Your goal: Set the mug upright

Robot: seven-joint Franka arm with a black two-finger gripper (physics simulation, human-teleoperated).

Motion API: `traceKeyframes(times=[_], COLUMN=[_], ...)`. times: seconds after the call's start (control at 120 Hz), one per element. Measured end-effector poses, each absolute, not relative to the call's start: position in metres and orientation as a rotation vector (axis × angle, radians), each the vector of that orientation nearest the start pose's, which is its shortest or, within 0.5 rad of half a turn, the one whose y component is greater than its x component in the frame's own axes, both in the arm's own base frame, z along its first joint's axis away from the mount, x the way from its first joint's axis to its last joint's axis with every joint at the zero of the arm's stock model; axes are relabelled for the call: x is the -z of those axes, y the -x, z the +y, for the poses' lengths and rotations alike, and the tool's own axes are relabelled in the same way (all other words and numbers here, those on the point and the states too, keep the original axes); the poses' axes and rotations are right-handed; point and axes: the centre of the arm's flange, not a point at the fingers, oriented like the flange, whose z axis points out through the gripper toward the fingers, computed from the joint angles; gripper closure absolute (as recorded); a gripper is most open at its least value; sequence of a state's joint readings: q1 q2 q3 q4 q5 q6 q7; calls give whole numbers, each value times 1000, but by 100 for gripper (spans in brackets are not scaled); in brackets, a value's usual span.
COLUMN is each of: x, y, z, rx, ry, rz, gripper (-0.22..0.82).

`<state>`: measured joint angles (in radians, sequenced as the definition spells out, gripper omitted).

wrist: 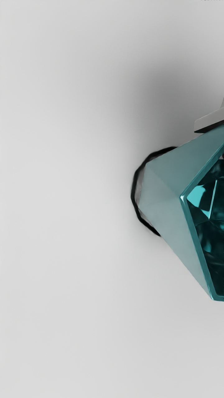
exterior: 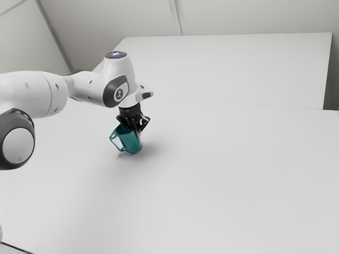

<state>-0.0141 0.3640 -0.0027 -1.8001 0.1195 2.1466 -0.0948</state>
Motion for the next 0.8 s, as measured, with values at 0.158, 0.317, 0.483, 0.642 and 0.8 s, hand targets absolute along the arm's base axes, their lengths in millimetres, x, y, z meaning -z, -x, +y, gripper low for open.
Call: traceKeyframes(times=[0.158, 0.317, 0.483, 0.642, 0.8], x=[-344, -350, -388, -456, -512], y=[-642, -642, -639, -621, -594], z=[-7, -7, -14, -5, 3], rx=[0, 22, 103, 177, 160], ry=[3052, 3055, 3049, 3039, 3032], rz=[-12, 4, 34, 13, -13], gripper=[62, 30, 14, 7, 3])
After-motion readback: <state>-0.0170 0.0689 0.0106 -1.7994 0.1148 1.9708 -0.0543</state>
